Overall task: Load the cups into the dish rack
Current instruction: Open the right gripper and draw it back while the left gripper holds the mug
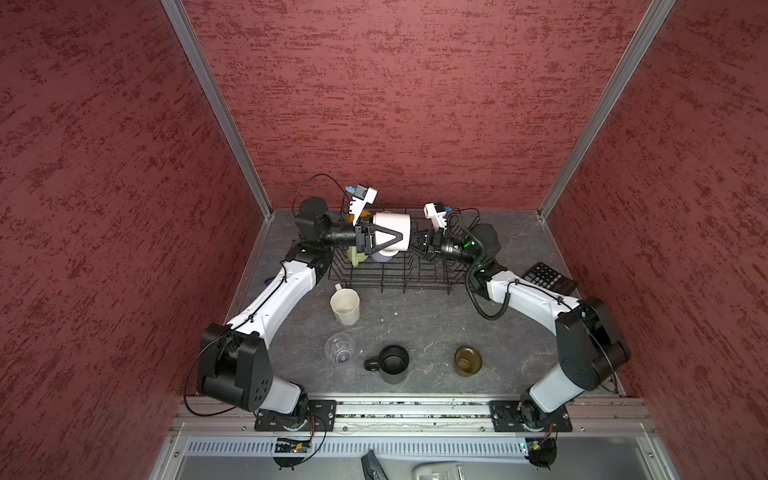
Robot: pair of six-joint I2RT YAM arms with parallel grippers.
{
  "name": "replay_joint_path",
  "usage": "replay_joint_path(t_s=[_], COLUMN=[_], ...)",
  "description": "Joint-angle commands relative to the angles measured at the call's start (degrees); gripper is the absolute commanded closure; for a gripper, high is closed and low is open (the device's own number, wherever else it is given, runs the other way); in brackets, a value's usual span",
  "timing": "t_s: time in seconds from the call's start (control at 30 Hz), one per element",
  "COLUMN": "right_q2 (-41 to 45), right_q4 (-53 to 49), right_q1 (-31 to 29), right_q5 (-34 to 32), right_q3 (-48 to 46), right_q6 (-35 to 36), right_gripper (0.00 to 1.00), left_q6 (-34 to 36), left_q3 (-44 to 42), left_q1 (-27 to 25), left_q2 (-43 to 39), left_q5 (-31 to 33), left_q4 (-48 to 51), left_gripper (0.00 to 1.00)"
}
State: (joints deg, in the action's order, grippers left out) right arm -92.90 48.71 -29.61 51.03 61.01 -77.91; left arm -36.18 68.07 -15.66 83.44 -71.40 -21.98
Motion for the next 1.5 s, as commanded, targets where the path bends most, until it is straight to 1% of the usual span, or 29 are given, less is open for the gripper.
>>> replay_joint_path(t_s=[0.0, 0.23, 0.5, 0.73, 0.83, 1.0, 1.17, 1.3, 1.33, 1.37, 1.47], right_q2=[-0.4, -0.5, 0.6, 1.5, 2.3, 4.3, 6.9, 9.2, 9.3, 11.2, 13.6], right_q4=[2.7, 2.7, 2.1, 0.2, -1.1, -3.6, -8.8, -14.3, -16.0, -17.8, -24.4], right_q1=[-1.4, -1.0, 0.2, 1.3, 2.1, 4.1, 6.3, 7.9, 8.4, 9.0, 10.5], right_q5=[0.5, 0.1, -0.5, -1.3, -1.9, -3.0, -3.9, -4.9, -5.2, -5.6, -7.4], right_q3=[-0.4, -1.0, -2.6, -3.3, -4.1, -6.0, -6.9, -7.3, -7.2, -7.2, -7.0], right_q6=[-0.1, -0.1, 0.0, 1.2, 2.1, 3.7, 7.1, 10.5, 11.7, 12.9, 17.4], right_gripper=[0.79, 0.72, 0.62, 0.58, 0.56, 0.54, 0.52, 0.5, 0.49, 0.48, 0.46], left_q6=[-0.5, 1.5, 2.4, 2.8, 3.6, 6.7, 10.1, 16.2, 18.3, 20.1, 24.4], left_q3=[1.7, 1.6, 1.5, 1.4, 1.5, 1.7, 2.2, 3.9, 4.6, 5.3, 7.4], left_q1=[0.5, 1.1, 1.5, 1.6, 1.7, 2.5, 4.2, 5.2, 5.4, 5.6, 6.1], left_q2=[-1.0, -1.7, -2.1, -2.2, -2.1, -2.1, -1.8, -1.1, -0.7, -0.2, 1.5], left_q5=[0.2, -0.1, -0.6, -0.9, -0.7, 0.6, 1.5, 2.7, 3.3, 4.0, 5.7], left_q4=[-1.9, 1.1, 2.2, 2.8, 4.4, 10.6, 16.9, 26.3, 29.5, 32.6, 39.4], left_gripper=[1.0, 1.0, 1.0, 1.0, 1.0, 1.0, 1.0, 1.0, 1.0, 1.0, 1.0])
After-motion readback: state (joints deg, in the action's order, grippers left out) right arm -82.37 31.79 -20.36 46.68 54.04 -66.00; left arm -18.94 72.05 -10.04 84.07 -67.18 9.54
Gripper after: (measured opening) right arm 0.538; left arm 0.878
